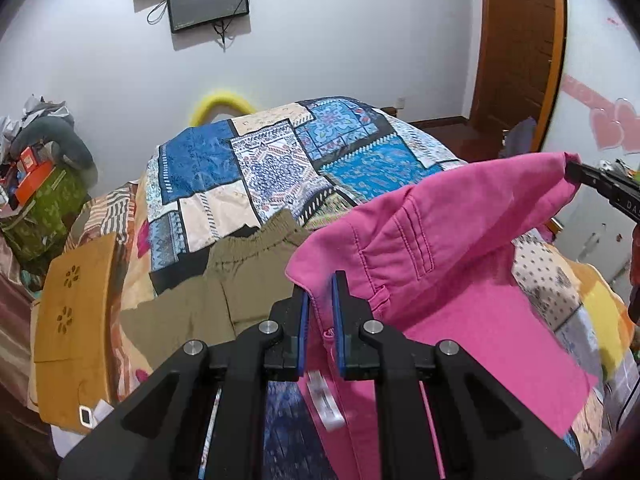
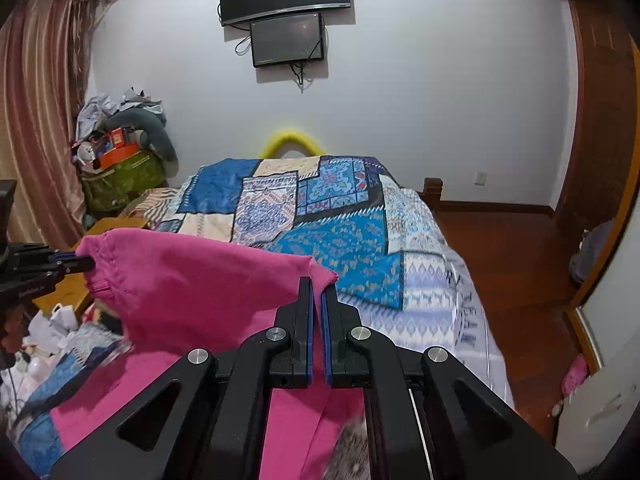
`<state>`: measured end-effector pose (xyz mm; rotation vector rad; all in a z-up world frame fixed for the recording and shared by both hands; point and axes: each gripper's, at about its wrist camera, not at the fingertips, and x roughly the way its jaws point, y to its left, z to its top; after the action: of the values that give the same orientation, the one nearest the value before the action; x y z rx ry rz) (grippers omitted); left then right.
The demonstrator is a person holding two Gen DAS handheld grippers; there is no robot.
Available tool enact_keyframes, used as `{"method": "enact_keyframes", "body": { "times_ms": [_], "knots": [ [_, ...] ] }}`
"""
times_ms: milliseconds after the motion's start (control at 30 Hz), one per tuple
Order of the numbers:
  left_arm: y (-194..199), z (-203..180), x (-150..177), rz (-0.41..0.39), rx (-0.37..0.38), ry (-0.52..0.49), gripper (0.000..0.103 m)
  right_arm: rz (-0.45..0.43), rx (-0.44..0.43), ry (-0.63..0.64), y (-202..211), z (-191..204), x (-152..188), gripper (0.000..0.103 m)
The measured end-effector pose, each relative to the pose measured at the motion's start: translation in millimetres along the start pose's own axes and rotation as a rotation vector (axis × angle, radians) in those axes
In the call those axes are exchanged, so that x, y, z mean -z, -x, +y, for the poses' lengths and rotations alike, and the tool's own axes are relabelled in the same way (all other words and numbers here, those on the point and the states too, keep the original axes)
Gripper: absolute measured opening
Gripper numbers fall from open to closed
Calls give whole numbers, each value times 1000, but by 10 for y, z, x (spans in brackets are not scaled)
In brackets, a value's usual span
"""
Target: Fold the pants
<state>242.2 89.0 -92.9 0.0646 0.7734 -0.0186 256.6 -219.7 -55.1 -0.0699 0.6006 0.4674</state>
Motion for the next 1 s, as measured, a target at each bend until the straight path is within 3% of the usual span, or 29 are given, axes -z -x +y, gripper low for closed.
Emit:
{"method": "enact_keyframes", "body": {
  "times_ms": [367, 700, 933, 1000],
  "knots": [
    [259, -53, 606, 32, 40, -26, 10, 71, -34, 8, 296, 233, 603, 3],
    [140, -117, 1315, 157, 78, -16, 10, 182, -20, -21, 346, 315, 1298, 4],
    [160, -96, 1583, 204, 29, 0, 11, 265, 12, -75, 375, 227, 1645, 5],
    [213, -56, 1585, 196, 5, 11, 16, 275, 30, -94, 418, 177, 1702, 5]
  ]
}}
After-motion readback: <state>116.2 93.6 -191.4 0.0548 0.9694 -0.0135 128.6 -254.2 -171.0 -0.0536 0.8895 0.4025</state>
